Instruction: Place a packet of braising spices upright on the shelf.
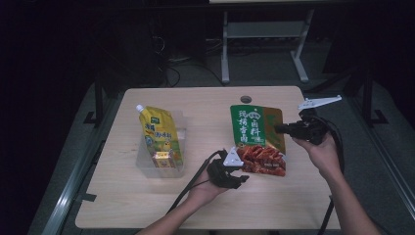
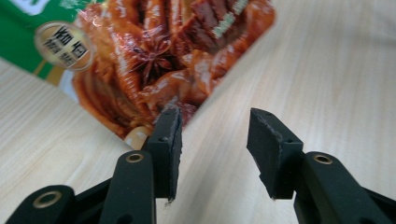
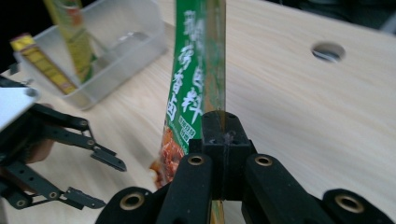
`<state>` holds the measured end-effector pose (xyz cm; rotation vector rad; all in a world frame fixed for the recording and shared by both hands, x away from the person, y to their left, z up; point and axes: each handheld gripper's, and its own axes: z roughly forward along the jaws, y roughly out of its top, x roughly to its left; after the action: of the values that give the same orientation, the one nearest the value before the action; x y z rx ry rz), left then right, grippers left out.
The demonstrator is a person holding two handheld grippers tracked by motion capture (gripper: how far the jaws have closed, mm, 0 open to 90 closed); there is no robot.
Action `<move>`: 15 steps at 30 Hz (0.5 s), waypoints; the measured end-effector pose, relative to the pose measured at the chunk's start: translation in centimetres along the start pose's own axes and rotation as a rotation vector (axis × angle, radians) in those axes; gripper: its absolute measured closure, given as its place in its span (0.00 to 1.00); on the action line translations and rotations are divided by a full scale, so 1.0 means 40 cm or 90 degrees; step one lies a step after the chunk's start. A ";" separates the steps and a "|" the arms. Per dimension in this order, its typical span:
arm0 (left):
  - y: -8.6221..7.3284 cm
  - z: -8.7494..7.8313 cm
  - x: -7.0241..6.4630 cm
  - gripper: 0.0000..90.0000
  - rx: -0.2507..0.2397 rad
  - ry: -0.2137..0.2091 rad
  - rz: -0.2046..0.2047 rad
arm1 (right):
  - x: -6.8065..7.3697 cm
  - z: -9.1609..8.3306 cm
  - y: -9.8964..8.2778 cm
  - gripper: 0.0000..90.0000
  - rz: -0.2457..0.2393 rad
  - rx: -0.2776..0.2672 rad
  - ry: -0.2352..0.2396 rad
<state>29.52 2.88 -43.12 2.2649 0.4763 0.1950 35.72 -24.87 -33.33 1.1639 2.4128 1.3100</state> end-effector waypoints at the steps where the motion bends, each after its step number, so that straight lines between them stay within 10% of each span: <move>1: -0.002 -0.005 -0.001 0.60 0.002 0.000 0.004 | 0.010 -0.002 0.008 1.00 -0.014 -0.003 0.004; 15: -0.079 -0.069 -0.018 0.50 -0.007 -0.024 -0.028 | 0.079 0.034 0.100 1.00 -0.123 -0.030 0.034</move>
<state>27.18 6.42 -43.59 2.2410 0.5046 0.1324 36.42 -20.54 -30.43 0.8703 2.4459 1.3440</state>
